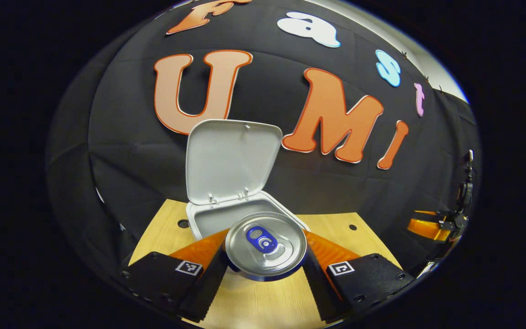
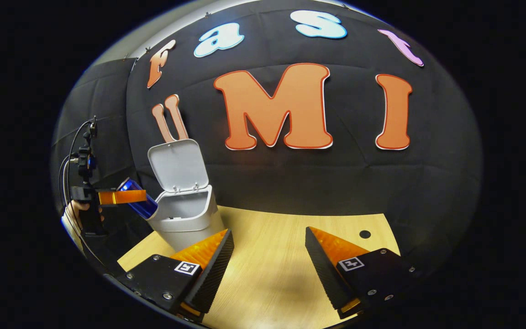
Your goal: Press the lid of the desktop garbage bin to open it, pick up the crumpled paper on the desktop and throw it into the bin, then pick up the pop can on the desktop and drop it into the bin, and finally close the garbage bin lid.
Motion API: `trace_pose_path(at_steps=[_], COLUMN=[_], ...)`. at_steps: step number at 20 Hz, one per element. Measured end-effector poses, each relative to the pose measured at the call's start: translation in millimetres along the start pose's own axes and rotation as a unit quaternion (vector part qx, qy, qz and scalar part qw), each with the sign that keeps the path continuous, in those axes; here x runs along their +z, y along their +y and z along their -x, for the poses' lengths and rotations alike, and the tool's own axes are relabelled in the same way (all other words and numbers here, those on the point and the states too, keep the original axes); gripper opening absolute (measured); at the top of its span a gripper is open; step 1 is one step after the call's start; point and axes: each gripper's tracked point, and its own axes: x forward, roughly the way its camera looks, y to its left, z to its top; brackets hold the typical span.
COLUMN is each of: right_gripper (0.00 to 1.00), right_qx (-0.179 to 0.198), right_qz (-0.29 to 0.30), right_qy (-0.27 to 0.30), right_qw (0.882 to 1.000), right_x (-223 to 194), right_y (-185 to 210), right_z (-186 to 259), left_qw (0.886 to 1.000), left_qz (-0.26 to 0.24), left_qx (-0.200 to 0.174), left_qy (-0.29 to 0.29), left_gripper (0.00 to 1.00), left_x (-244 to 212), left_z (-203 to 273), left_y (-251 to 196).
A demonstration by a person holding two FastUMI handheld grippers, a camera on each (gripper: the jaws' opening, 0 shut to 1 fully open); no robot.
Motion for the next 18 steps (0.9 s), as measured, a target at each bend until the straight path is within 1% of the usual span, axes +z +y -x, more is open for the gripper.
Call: trace_pose_path(at_steps=[3, 6, 8, 11, 12, 14, 15, 18], right_gripper=[0.94, 0.94, 0.94, 0.94, 0.94, 0.94, 0.94, 0.94], right_qx=[-0.013, -0.022, -0.025, -0.029, -0.030, -0.031, -0.031, -0.031], right_qz=[-0.008, -0.014, -0.019, -0.019, -0.020, -0.025, -0.027, -0.029], right_qy=[0.003, 0.008, 0.012, 0.016, 0.016, 0.017, 0.017, 0.020], right_qw=[1.000, 1.000, 0.999, 0.999, 0.999, 0.999, 0.999, 0.999], right_x=[-5.2, -11.1, -15.0, -19.0, -19.4, -21.0, -21.7, -25.8], right_y=[-9.8, -16.1, -17.8, -20.1, -20.9, -22.7, -22.9, -23.5], right_z=[2.4, 5.0, 5.2, 8.0, 8.7, 9.6, 10.2, 10.6], left_qw=[1.000, 1.000, 0.999, 0.999, 0.999, 0.999, 0.999, 0.999], left_qz=[-0.018, -0.007, 0.000, -0.004, -0.009, -0.016, -0.017, -0.012], left_qx=[0.020, 0.005, 0.001, 0.008, 0.016, 0.026, 0.025, 0.023], left_qy=[0.009, 0.030, 0.035, 0.038, 0.041, 0.039, 0.038, 0.037], left_gripper=[0.84, 0.84, 0.85, 0.85, 0.86, 0.89, 0.95, 0.95], left_x=[3.4, -8.1, -12.8, -14.3, -14.7, -14.4, -13.7, -14.3], left_z=[-25.4, -41.2, -46.2, -50.4, -49.1, -50.3, -46.8, -44.5], left_y=[19.8, 13.9, 11.8, 13.7, 15.6, 17.5, 16.4, 13.6])
